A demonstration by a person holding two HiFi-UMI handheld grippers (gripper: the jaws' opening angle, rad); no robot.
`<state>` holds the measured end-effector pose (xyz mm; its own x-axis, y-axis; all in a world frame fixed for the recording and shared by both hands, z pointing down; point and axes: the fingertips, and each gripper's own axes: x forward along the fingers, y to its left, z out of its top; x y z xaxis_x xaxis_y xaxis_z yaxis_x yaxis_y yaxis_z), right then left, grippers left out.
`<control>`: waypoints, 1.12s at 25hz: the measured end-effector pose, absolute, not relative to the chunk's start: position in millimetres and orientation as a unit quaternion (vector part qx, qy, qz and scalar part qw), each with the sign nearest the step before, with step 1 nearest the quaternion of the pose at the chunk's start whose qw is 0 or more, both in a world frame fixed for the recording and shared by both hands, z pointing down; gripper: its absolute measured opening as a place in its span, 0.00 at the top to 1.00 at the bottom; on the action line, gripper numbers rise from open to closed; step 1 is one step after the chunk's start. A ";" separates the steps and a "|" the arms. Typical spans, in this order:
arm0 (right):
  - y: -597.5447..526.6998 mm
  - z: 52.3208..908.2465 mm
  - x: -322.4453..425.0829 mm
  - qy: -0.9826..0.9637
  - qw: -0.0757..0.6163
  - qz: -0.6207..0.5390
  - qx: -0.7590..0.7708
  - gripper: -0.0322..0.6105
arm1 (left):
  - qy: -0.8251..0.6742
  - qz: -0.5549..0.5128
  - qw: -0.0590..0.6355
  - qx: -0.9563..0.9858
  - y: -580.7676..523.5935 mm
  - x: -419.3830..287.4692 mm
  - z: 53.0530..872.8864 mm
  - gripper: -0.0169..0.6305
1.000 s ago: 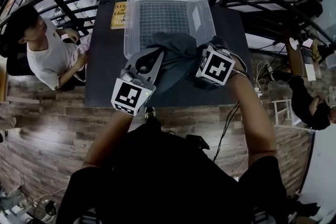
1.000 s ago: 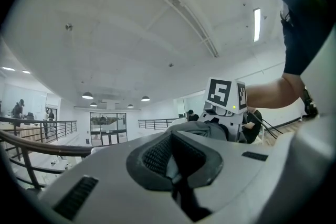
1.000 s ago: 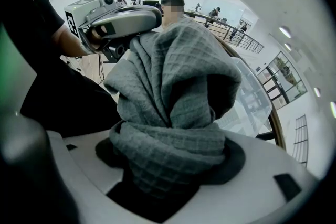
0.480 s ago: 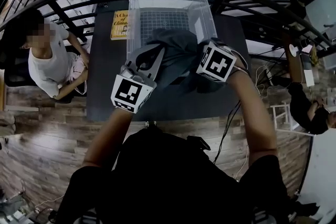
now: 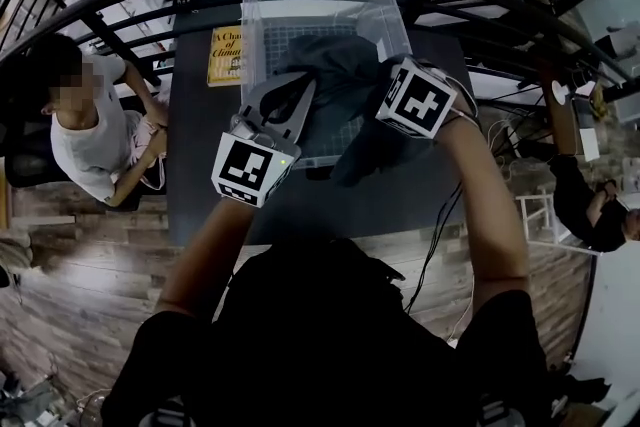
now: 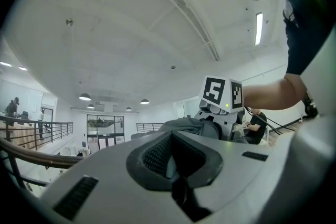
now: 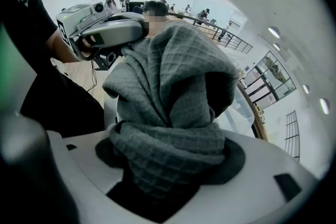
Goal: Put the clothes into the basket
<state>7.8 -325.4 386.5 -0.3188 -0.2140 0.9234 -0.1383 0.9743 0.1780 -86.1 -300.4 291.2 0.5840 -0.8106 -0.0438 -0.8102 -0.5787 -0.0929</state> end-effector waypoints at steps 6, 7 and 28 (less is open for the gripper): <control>-362.9 395.6 2.3 -0.812 0.572 -0.042 0.106 0.40 | 0.479 0.009 0.039 -0.877 -329.5 -89.8 298.3 0.97; -369.4 399.3 1.0 -0.813 0.571 -0.044 0.103 0.40 | 0.483 0.010 0.036 -0.875 -334.0 -90.2 301.3 0.97; -449.3 534.7 -29.5 -0.822 0.568 -0.015 0.042 0.40 | 0.517 0.018 0.012 -0.856 -405.6 -86.5 369.1 0.97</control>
<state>-29.5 -449.3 534.7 -0.3522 -0.0867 0.9319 -0.0521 0.9960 0.0730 -86.5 -405.6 369.1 0.4646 -0.8844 -0.0438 -0.8853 -0.4650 -0.0015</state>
